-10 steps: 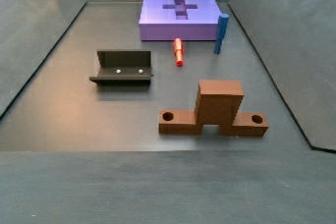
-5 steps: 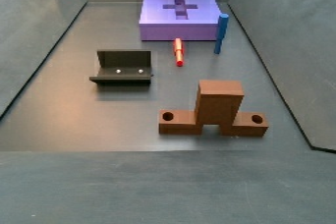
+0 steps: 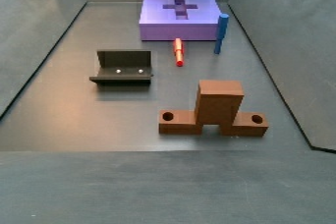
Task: Pick up the green object. Move up. Place the green object on the fixture. Regrasp the green object. Move to above the board. Insert the green object.
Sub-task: Insert the green object.
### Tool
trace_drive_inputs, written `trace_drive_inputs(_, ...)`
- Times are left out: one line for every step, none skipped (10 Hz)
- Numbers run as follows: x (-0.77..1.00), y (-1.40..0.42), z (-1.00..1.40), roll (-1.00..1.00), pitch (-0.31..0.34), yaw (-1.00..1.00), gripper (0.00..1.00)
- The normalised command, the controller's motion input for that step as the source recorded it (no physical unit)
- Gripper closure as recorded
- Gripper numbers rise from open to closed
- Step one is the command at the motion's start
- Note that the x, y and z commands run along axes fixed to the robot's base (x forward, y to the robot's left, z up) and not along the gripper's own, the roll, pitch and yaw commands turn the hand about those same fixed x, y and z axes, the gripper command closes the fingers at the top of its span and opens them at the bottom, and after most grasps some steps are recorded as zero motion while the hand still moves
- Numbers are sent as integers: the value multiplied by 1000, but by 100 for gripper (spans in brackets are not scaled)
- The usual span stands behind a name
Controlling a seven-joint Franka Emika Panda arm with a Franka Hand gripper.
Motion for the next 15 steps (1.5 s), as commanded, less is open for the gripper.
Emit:
trace_drive_inputs(-57, 0, -426, 71, 26, -203, 100)
trace_drive_inputs(-69, 0, -363, 29, 19, -143, 100)
trace_drive_inputs(-23, -11, -280, 0, 6, -106, 100)
trace_drive_inputs(0, 0, -200, 0, 3, -89, 100)
trace_drive_inputs(0, 0, -146, 0, 0, -71, 100)
trace_drive_inputs(0, 0, -74, -66, 0, -23, 100)
trace_drive_inputs(0, 0, -3, -27, 0, 0, 100)
trace_drive_inputs(0, 0, -83, -11, 0, 3, 100)
trace_drive_inputs(-74, 9, -191, -47, 0, 0, 100)
trace_drive_inputs(-94, 17, -249, -74, -21, 0, 100)
trace_drive_inputs(-63, 40, -266, -73, -21, 0, 100)
trace_drive_inputs(-77, 57, -257, -50, -27, 0, 100)
trace_drive_inputs(-80, 49, -237, -34, -24, 0, 100)
trace_drive_inputs(-83, 34, -243, -21, -26, 0, 100)
trace_drive_inputs(-69, 26, -229, -20, -13, 0, 100)
